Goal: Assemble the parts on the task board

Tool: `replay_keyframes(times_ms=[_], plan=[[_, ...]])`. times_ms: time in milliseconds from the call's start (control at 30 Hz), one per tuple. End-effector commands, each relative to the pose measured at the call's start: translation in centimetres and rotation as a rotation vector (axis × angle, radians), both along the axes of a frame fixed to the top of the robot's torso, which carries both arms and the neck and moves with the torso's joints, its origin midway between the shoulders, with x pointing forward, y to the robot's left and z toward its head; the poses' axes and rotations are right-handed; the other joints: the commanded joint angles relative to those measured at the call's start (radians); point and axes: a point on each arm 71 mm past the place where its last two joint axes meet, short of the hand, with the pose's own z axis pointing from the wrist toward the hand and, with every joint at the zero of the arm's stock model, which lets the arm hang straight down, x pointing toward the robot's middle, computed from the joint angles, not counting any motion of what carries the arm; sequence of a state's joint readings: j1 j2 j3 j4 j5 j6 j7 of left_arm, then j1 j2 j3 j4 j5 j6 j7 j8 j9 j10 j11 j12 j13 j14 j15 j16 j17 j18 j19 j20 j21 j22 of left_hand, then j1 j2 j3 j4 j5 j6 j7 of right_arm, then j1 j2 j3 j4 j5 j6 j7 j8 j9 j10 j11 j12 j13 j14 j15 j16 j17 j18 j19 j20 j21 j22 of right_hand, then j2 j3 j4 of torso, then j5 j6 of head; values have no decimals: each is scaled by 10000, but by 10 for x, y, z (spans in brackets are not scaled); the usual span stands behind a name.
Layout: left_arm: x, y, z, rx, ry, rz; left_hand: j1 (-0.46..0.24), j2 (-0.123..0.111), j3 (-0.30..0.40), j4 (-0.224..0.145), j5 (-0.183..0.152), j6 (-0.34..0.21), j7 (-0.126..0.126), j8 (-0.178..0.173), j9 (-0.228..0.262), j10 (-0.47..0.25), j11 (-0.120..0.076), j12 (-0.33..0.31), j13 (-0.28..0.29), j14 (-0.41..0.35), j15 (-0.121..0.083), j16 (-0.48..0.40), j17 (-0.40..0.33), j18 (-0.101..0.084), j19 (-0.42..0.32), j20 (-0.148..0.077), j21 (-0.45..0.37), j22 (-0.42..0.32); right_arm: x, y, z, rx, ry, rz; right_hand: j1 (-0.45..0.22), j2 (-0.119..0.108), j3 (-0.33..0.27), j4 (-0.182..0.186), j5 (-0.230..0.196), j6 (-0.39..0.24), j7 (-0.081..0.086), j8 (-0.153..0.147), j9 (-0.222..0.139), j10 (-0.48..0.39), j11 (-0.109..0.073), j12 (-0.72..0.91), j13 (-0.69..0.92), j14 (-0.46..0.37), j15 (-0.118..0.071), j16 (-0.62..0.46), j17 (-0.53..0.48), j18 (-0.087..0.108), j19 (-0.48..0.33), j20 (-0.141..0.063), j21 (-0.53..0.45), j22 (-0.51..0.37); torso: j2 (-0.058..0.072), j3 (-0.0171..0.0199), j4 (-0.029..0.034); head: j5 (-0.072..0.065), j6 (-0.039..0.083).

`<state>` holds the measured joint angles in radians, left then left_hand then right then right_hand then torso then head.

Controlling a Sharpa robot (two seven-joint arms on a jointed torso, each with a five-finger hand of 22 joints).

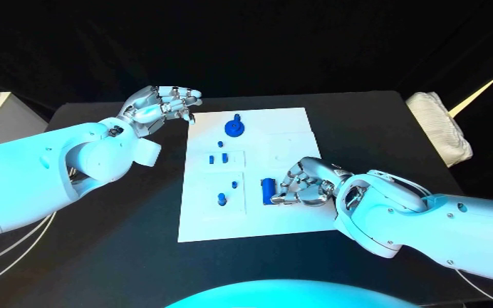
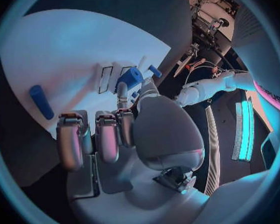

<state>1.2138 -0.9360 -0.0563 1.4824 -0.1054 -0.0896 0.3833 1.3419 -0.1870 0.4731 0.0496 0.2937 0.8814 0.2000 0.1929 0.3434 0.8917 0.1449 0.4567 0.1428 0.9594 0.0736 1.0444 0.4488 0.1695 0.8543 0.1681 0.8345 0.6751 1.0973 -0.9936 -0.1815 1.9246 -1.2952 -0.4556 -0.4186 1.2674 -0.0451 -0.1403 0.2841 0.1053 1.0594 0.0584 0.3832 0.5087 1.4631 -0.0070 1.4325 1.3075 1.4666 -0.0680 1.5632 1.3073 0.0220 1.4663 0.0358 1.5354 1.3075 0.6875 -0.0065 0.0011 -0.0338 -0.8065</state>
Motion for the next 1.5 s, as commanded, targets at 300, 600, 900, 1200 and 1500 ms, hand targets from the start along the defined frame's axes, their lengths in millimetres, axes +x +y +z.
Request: replay_keyframes(times_ms=[300, 600, 900, 1200, 1500], plan=[[0, -2, 1, -121, 5, -121, -24, 118, 0, 89, -33, 74, -14, -33, 13, -71, -29, 38, -14, -43, -4, -55, -14, 136, 81, 21, -74, -26, 4, 3, -4, -261, 36, 137, 422, 308, 296, 26, -344, -18, -5, 82, -47, 410, -81, -47, 1653, 1020, -89, 39, 2539, -161, 963, -49, 83, 2535, 20, -15, 29, -16, 14], [0, -1, 1, -121, 12, -113, -43, 147, 0, 120, -32, 76, -14, -33, 14, -72, -28, 42, -17, -43, -2, -53, -16, 135, 88, 23, -89, -36, 8, 4, -6, -516, -93, 16, 828, 542, 532, 15, -498, -17, -31, 70, -103, 413, -107, -67, 1662, 1017, -112, 32, 2524, -159, 961, -70, 72, 2533, 12, -13, 14, -35, -7], [0, -1, 1, -121, 17, -116, -50, 170, 2, 140, -29, 78, -17, -33, 15, -73, -29, 45, -20, -43, -2, -52, -18, 135, 93, 25, -100, -44, 8, 3, -8, -712, -21, 135, 1313, 406, 683, -107, -491, -11, -63, 59, -156, 424, -136, -64, 1684, 1022, -137, 41, 2548, -164, 968, -92, 93, 2543, 4, -8, 10, -10, -25], [0, -1, 1, -115, 23, -108, -47, 175, 4, 143, -27, 78, -19, -33, 15, -74, -30, 46, -21, -43, -3, -52, -19, 136, 95, 25, -105, -48, 6, 1, -9, -739, 198, 295, 1530, 211, 709, -131, -482, 12, -64, 52, -190, 438, -138, -46, 1708, 1026, -139, 48, 2565, -168, 974, -97, 112, 2551, 12, -3, 8, -5, -34], [0, -1, 0, -117, 29, -121, -47, 175, 4, 143, -27, 78, -19, -33, 15, -74, -30, 46, -21, -43, -3, -52, -19, 136, 95, 25, -105, -48, 5, 3, -10, -702, 292, 359, 1473, 124, 686, -29, -471, 26, -37, 45, -213, 432, -120, -66, 1702, 1025, -130, 46, 2562, -166, 970, -93, 98, 2547, 11, -5, 10, -8, -23]])
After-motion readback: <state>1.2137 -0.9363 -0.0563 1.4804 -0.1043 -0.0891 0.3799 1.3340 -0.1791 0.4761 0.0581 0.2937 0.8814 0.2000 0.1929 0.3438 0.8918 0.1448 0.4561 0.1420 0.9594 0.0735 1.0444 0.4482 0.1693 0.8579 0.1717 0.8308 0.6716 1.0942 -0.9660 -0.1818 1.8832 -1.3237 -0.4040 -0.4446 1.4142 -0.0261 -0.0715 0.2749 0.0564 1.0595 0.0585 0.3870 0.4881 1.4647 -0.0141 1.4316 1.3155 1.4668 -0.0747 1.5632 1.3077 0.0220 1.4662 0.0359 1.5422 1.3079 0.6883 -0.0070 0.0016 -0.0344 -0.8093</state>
